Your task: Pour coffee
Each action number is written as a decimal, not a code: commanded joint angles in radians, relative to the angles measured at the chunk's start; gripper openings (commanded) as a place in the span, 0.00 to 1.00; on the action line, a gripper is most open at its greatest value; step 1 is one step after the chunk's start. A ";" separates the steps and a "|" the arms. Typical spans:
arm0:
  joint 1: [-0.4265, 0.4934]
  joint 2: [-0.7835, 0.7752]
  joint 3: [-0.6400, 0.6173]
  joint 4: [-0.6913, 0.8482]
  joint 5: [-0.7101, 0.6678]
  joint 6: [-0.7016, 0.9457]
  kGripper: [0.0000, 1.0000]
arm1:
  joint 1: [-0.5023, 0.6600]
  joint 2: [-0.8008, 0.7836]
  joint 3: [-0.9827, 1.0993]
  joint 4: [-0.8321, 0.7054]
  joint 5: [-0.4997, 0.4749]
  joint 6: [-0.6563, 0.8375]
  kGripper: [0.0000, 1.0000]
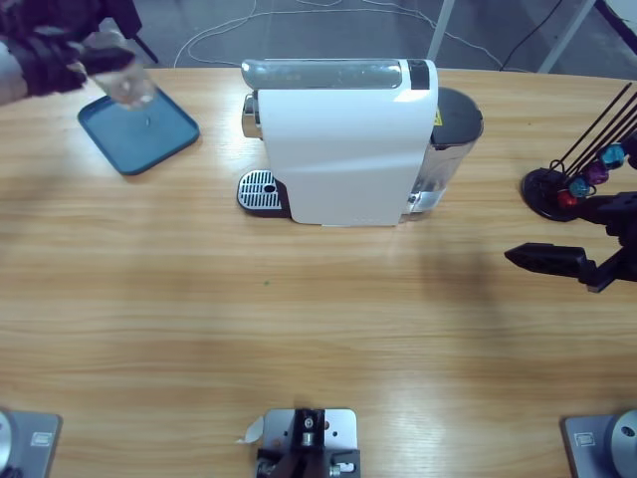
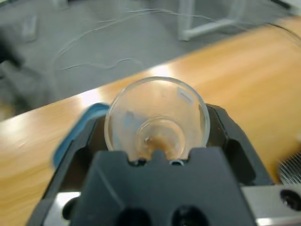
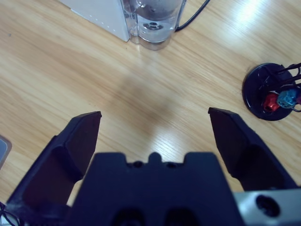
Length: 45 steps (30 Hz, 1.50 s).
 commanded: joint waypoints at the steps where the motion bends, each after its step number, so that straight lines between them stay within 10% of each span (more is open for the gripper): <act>1: 0.034 0.223 -0.088 -0.006 0.166 -0.047 0.00 | 0.007 0.017 0.035 -0.010 0.007 0.005 1.00; 15: 0.031 0.306 -0.074 -0.004 0.142 -0.050 0.05 | 0.006 0.032 0.033 -0.017 0.007 0.005 1.00; 16: 0.031 0.303 -0.066 -0.005 0.141 -0.055 0.65 | 0.007 0.030 0.034 -0.017 0.007 0.005 1.00; 17: 0.030 0.295 -0.056 -0.005 0.137 -0.059 0.96 | 0.007 0.028 0.035 -0.017 0.007 0.005 1.00; 18: 0.030 0.274 -0.037 -0.006 0.135 -0.060 0.99 | 0.006 0.025 0.035 -0.017 0.007 0.005 1.00; 27: 0.041 -0.131 0.030 0.058 0.136 -0.062 1.00 | 0.006 0.005 0.049 -0.029 0.009 0.009 1.00; 38: -0.262 -0.771 -0.029 0.962 0.000 -0.119 1.00 | 0.007 -0.088 0.088 -0.059 -0.013 0.009 1.00; 45: -0.347 -1.045 0.149 1.029 -0.090 -0.103 1.00 | 0.007 -0.101 0.098 -0.070 -0.017 0.009 1.00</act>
